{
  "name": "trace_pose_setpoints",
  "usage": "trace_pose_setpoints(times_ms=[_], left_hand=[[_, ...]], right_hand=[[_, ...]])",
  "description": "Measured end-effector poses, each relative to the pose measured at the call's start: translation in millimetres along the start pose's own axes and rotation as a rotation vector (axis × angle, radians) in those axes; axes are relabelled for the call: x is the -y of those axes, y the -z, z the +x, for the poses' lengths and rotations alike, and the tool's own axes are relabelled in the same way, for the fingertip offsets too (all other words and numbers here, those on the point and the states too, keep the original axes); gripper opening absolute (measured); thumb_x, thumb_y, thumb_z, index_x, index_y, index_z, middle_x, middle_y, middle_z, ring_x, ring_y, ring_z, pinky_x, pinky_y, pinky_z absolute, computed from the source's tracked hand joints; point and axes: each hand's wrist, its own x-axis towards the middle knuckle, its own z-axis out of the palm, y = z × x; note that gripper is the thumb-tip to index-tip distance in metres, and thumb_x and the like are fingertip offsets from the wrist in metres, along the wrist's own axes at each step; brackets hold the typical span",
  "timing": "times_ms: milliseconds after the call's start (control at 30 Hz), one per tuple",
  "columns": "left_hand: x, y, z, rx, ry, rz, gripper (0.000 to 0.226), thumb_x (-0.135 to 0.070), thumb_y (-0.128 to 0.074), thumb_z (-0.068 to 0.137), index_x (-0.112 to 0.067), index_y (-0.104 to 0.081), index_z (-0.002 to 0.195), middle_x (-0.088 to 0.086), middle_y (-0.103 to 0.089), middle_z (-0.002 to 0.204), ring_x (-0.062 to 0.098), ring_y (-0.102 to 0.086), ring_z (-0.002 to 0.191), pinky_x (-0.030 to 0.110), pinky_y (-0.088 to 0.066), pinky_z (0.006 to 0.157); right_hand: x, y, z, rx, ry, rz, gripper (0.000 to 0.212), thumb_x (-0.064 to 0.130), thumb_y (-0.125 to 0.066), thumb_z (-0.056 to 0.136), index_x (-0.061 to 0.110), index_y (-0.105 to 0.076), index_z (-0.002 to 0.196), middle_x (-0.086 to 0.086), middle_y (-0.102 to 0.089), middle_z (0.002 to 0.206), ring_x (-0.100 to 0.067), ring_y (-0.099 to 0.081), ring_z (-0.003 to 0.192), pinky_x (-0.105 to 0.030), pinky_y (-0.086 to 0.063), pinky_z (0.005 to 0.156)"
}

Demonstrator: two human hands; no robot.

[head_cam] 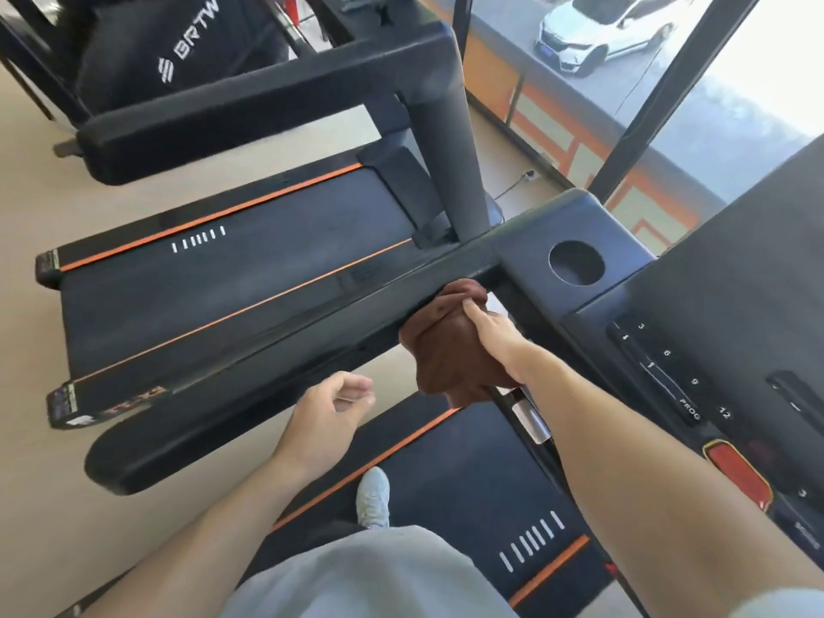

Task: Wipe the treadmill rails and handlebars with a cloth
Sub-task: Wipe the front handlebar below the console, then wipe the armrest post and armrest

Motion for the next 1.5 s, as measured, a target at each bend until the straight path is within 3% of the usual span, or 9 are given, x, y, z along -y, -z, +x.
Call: trace_pose_setpoints(times_ms=[200,300,500,833,1000,1133,1200,1367,1500], left_hand=[[-1,-14,-13,0.036,-0.025,-0.044,0.009,-0.026,-0.067,0.095,-0.032,-0.070,0.102,-0.017,-0.072,0.102,-0.004,-0.064,0.101,0.016,-0.048,0.087],[-1,-29,-24,0.057,-0.028,-0.038,0.008,-0.028,-0.068,0.095,-0.034,-0.069,0.100,-0.017,-0.072,0.100,-0.003,-0.064,0.099,0.014,-0.047,0.083],[7,-61,-62,0.084,-0.006,-0.078,0.007,-0.028,-0.068,0.094,-0.034,-0.069,0.098,-0.013,-0.073,0.098,0.002,-0.069,0.094,0.017,-0.050,0.081],[14,-109,-114,0.113,0.025,-0.135,0.006,-0.025,-0.071,0.093,-0.028,-0.072,0.098,-0.011,-0.074,0.093,-0.009,-0.065,0.084,0.005,-0.040,0.068],[10,-127,-120,0.144,0.030,-0.149,0.008,-0.024,-0.071,0.093,-0.029,-0.072,0.098,-0.011,-0.075,0.093,-0.002,-0.068,0.088,0.010,-0.042,0.073],[8,-138,-116,0.155,0.027,-0.127,0.009,-0.025,-0.070,0.091,-0.032,-0.071,0.096,-0.013,-0.076,0.092,0.003,-0.070,0.089,0.025,-0.052,0.084],[8,-142,-114,0.157,0.026,-0.113,0.008,-0.028,-0.070,0.091,-0.034,-0.071,0.096,-0.015,-0.075,0.093,0.002,-0.070,0.090,0.026,-0.052,0.085],[8,-146,-107,0.162,0.040,-0.118,0.007,-0.028,-0.071,0.091,-0.034,-0.071,0.095,-0.013,-0.075,0.093,0.001,-0.069,0.090,0.020,-0.047,0.080],[5,-144,-92,0.167,0.050,-0.139,0.008,-0.026,-0.071,0.092,-0.031,-0.072,0.098,-0.011,-0.075,0.093,-0.002,-0.069,0.087,0.008,-0.042,0.073]], right_hand=[[-12,10,-27,0.036,-0.132,0.156,0.067,0.070,-0.043,0.099,0.021,-0.057,0.143,-0.005,-0.059,0.130,-0.024,-0.053,0.108,-0.032,-0.037,0.104],[-29,21,-49,0.112,-0.187,0.181,0.062,0.072,-0.052,0.094,0.020,-0.064,0.126,0.004,-0.065,0.108,-0.019,-0.061,0.100,-0.030,-0.042,0.097],[-89,36,-83,0.218,-0.271,0.161,0.098,0.089,-0.078,0.051,0.018,-0.074,0.118,-0.007,-0.080,0.105,-0.029,-0.076,0.101,-0.043,-0.052,0.106],[-121,44,-124,0.194,-0.100,0.035,0.059,0.062,-0.078,0.080,0.019,-0.072,0.119,-0.005,-0.080,0.105,-0.026,-0.076,0.098,-0.045,-0.056,0.102],[-131,44,-139,0.115,0.075,-0.152,0.019,0.040,-0.074,0.093,0.030,-0.063,0.105,0.010,-0.070,0.097,-0.004,-0.064,0.084,-0.031,-0.049,0.088],[-145,31,-139,-0.076,0.107,-0.411,0.051,0.054,-0.065,0.090,0.025,-0.056,0.130,-0.002,-0.069,0.112,-0.026,-0.065,0.103,-0.033,-0.043,0.082],[-151,25,-143,-0.152,0.101,-0.481,0.049,0.053,-0.061,0.090,0.024,-0.052,0.128,-0.004,-0.069,0.108,-0.030,-0.065,0.097,-0.034,-0.044,0.077],[-156,17,-152,-0.260,0.115,-0.590,0.036,0.032,-0.060,0.093,0.025,-0.044,0.125,0.004,-0.059,0.098,-0.024,-0.059,0.080,-0.035,-0.044,0.071],[-169,3,-150,-0.368,0.308,-0.891,0.077,0.015,-0.070,0.088,0.022,-0.028,0.152,-0.001,-0.055,0.129,-0.024,-0.063,0.108,-0.034,-0.051,0.073]])
